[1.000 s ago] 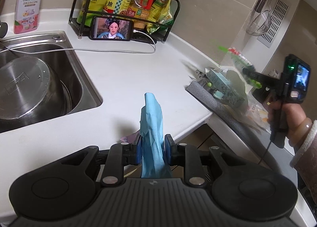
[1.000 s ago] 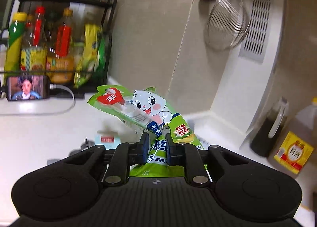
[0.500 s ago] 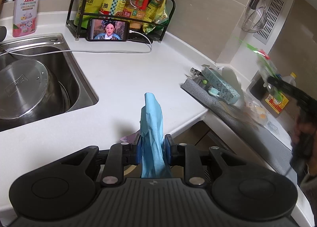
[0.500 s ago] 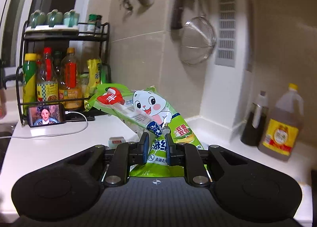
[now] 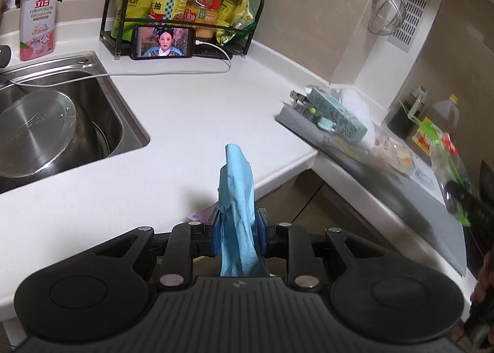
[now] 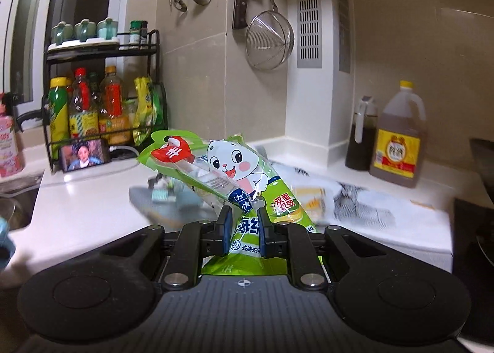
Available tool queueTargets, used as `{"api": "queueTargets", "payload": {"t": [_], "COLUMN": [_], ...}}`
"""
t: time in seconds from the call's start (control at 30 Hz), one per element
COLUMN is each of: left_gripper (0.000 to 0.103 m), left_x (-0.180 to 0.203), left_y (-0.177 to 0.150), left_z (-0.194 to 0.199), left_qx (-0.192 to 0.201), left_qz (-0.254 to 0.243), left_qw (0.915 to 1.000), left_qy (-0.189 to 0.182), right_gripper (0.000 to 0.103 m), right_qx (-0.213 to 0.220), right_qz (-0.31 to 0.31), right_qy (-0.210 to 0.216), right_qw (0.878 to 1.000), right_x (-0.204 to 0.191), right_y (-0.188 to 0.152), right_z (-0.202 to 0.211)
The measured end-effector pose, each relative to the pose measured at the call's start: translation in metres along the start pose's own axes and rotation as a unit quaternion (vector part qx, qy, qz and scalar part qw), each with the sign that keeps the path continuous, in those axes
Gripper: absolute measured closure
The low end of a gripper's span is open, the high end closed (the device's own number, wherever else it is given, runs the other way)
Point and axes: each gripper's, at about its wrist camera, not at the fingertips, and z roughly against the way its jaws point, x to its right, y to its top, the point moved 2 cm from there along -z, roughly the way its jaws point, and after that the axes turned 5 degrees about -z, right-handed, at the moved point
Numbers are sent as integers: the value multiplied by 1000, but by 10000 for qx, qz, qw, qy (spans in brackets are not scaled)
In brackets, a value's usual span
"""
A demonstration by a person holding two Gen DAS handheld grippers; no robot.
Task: Collect trash
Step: 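Lift the green cartoon pouch with the right gripper away from the mat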
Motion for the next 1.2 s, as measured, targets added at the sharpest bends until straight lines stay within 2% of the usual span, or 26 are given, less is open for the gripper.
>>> {"api": "queueTargets", "payload": {"t": [0.17, 0.4, 0.67, 0.8, 1.07, 1.2], "left_gripper": [77, 77, 77, 77, 77, 77], "left_x": [10, 23, 32, 35, 41, 48], "left_y": [-14, -33, -36, -37, -36, -37], "left_z": [5, 11, 20, 22, 24, 23], "left_qx": [-132, -278, -242, -236, -210, -289], "left_qz": [-123, -255, -369, -422, -494, -558], "left_qw": [9998, 9993, 9990, 9988, 9985, 9980], "left_qy": [-3, -42, -47, -66, -125, -111], "right_gripper": [85, 85, 85, 85, 85, 84], "right_qx": [-77, -446, -730, -715, -230, -203], "right_qz": [9, -2, 68, 164, 488, 503], "right_qy": [-24, 73, 221, 228, -48, 26], "right_qw": [10000, 9990, 9971, 9970, 9985, 9985], "right_x": [0, -1, -6, -5, 20, 21], "right_y": [-27, -60, -83, -83, -53, -52], "right_z": [29, 51, 66, 74, 93, 95]}}
